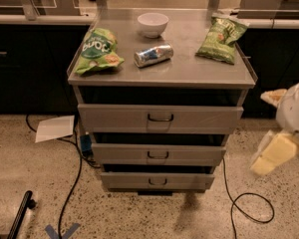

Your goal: Open bottom drawer

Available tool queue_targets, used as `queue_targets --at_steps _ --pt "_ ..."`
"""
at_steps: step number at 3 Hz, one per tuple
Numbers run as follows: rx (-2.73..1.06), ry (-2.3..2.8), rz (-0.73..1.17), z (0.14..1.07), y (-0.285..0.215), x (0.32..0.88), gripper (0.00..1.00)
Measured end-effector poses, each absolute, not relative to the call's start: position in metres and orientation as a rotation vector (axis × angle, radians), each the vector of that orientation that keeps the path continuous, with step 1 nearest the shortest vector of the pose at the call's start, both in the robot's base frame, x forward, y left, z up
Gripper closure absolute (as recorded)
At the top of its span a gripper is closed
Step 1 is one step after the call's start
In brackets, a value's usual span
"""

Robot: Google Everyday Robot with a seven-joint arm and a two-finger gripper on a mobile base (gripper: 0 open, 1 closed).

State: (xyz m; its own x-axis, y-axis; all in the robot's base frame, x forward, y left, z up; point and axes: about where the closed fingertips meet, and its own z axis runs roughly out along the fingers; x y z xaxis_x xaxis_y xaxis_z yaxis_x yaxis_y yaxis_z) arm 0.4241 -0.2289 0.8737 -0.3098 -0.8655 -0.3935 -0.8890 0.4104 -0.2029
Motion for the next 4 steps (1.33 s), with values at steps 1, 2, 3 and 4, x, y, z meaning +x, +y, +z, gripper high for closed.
queue_targets --at_steps 1,2,3,4 --pt "-1.372 2.303 0.141 0.795 -0.229 0.419 0.0" --pt "-1.259 2.349 0.182 0.726 -0.221 0.432 0.0" --pt "-1.177 2.318 0.182 0.686 -0.209 0.467 0.0" --pt "-1.154 2.295 0.231 0.65 -0.196 0.503 0.0"
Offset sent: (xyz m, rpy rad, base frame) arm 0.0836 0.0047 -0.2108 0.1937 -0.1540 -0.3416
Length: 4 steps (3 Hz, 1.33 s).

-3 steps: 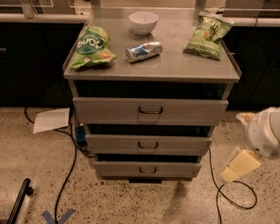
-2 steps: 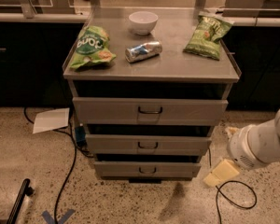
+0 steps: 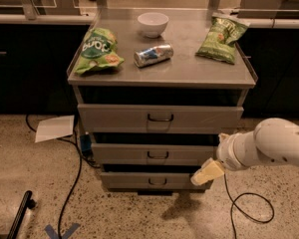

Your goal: Open bottom drawer

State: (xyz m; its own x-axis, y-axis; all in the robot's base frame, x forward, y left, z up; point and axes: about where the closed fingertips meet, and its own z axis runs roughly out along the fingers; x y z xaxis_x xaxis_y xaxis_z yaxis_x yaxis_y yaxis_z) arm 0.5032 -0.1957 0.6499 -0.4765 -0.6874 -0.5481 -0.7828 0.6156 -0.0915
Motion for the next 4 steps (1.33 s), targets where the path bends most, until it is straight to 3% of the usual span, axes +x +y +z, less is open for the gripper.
queue_targets --at_steps 1,4 --pt "-1.155 2.303 0.251 0.6408 -0.1934 0.5037 0.18" --pt "-1.149 2.294 0.258 0.639 -0.1933 0.5039 0.87"
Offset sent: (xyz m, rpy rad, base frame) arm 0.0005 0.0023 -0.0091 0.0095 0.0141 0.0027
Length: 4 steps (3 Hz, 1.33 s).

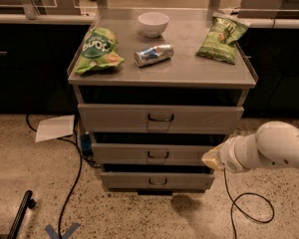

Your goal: Open bottom drawer

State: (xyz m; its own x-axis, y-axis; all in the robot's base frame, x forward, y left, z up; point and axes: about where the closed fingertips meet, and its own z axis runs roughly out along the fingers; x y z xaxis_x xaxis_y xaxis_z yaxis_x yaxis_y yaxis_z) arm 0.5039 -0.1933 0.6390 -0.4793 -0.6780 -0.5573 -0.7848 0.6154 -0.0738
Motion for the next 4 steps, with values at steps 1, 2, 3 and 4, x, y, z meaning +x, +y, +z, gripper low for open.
queue_targets --at_steps 1,2,3,4 --pt "-1.109 2.251 0.3 0.607 -0.191 0.501 1.0" --pt "-0.995 2.152 0.321 0.556 -0.184 0.529 1.0" --pt "-0.889 2.118 0.333 0.486 -0.171 0.55 1.0" --pt "-0.731 2.113 0.311 0.43 -0.165 0.583 1.0"
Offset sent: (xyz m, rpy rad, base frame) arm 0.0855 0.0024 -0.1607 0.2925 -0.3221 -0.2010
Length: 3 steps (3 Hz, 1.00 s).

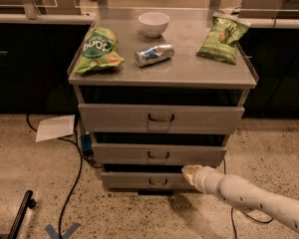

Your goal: Open bottom drawer

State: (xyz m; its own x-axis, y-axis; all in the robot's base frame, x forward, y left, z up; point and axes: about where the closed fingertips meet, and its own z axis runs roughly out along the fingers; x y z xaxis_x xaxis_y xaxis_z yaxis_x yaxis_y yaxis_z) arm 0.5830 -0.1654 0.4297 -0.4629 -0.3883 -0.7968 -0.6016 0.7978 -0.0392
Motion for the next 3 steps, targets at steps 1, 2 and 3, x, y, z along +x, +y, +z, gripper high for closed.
queue_targets --at_steps 1,2,3 --pt "-0.671 2.101 0.266 0.422 -0.173 0.591 1.0" --pt "-0.671 2.101 0.265 0.423 -0.173 0.591 1.0" --pt "-0.568 2.111 0.247 0.397 -0.179 0.596 1.0"
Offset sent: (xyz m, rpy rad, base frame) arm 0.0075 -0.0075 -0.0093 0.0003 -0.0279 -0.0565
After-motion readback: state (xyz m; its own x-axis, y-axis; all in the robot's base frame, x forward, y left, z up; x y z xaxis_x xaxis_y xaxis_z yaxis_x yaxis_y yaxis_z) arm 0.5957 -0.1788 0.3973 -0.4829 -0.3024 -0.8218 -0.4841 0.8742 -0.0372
